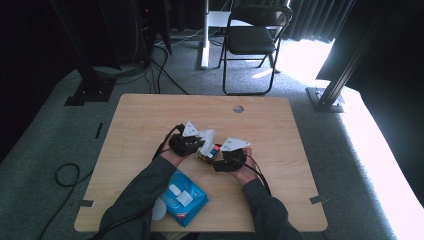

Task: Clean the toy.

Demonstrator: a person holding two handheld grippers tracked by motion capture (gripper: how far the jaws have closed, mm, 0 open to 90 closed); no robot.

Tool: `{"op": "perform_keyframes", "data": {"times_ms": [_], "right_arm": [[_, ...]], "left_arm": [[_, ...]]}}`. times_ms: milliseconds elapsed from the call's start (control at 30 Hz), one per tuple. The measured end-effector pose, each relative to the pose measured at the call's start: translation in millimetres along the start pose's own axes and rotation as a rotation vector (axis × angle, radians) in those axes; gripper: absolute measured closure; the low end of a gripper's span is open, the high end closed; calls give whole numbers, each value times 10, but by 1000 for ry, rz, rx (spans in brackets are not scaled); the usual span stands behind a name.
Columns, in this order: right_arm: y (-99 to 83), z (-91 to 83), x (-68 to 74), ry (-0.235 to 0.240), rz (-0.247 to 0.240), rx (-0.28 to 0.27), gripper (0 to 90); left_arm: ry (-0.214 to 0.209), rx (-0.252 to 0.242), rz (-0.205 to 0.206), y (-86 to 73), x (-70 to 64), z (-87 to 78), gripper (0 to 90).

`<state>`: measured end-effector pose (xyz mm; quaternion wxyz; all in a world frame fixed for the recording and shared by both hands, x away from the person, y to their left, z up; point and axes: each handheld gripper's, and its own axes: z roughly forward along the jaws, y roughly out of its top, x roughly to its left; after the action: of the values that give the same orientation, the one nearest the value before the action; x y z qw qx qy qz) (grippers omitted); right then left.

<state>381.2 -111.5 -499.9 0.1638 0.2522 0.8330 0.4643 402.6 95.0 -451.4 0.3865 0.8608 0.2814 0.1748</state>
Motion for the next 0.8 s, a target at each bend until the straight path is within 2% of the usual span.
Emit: {"op": "perform_keyframes", "data": {"times_ms": [433,800], "right_arm": [[8,31,48,16,-23,4,343],[10,38,50,13,-18,3,343]], "left_arm": [[-19,7,32,46,-96,38,820],[-63,7,77,83,-264,70,820]]}}
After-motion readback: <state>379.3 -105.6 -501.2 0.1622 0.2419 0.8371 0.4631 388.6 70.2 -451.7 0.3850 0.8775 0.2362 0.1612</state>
